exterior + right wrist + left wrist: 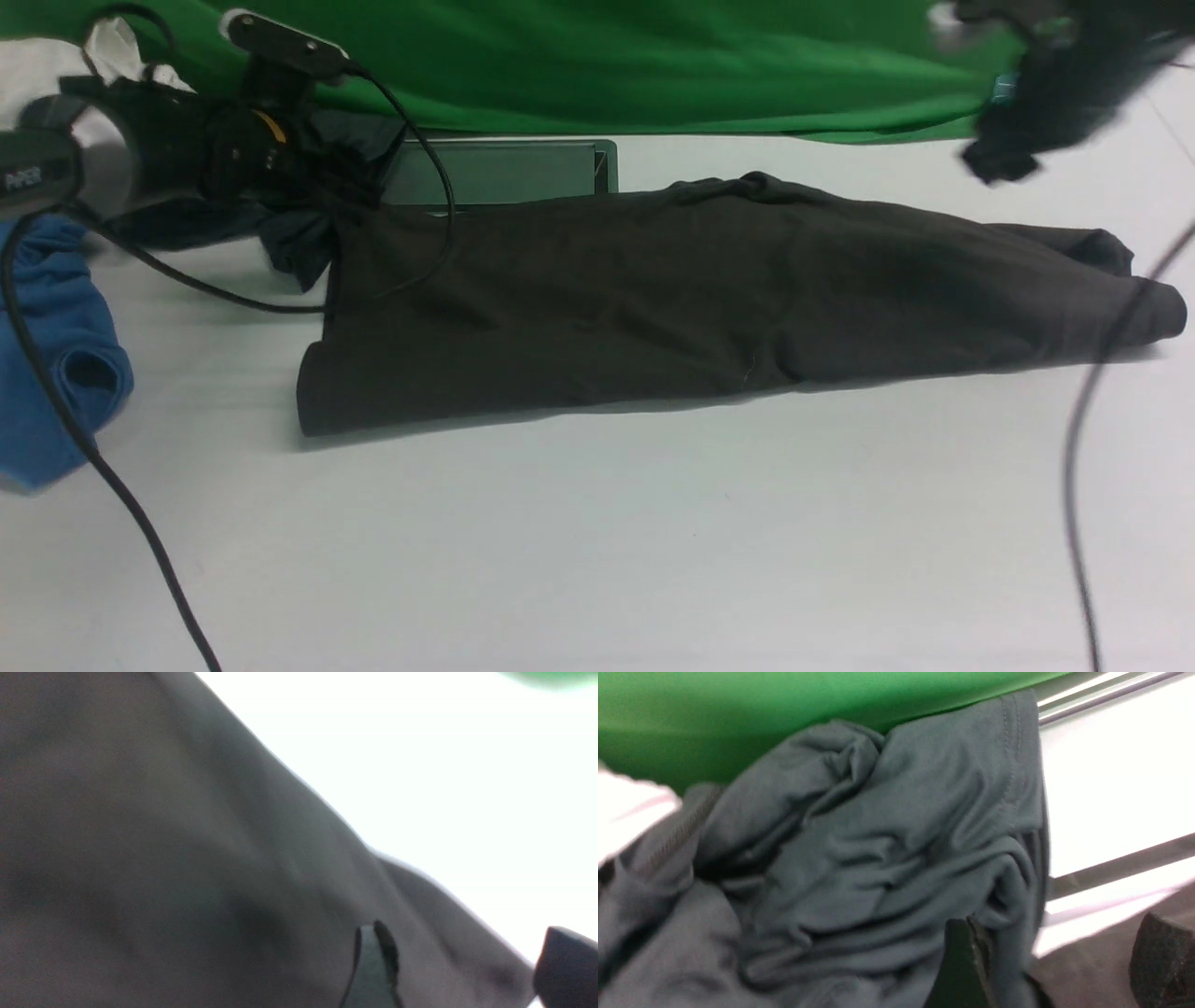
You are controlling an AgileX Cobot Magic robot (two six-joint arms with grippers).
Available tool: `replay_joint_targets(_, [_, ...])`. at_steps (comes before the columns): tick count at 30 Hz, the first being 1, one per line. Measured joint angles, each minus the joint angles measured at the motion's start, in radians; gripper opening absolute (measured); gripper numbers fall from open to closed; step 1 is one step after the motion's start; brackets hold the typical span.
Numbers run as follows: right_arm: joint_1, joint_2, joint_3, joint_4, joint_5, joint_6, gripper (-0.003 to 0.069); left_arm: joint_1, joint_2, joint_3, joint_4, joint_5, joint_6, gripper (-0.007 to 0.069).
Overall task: Fold a long-sleeved shirt on a white desktop.
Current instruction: 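Pull the folded dark garment lengthwise by its ends to straighten it flat on the table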
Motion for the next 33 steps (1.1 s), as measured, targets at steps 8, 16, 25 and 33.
replay_joint_targets(8, [-0.16,0.078,0.023,0.227,0.002,-0.1,0.0477,-0.08,-0.15,-0.003,-0.257,0.325,0.247,0.0079])
replay_joint_targets(16, [-0.163,0.155,0.023,0.241,-0.041,-0.167,0.0479,-0.196,-0.137,-0.003,-0.457,0.523,0.49,0.0016])
replay_joint_targets(25, [-0.163,0.183,0.022,0.243,-0.05,-0.172,0.0382,-0.201,-0.064,-0.003,-0.405,0.491,0.503,0.0017])
replay_joint_targets(33, [-0.162,0.162,0.022,0.245,0.023,-0.172,0.0078,-0.186,-0.014,-0.003,-0.384,0.481,0.505,0.0017])
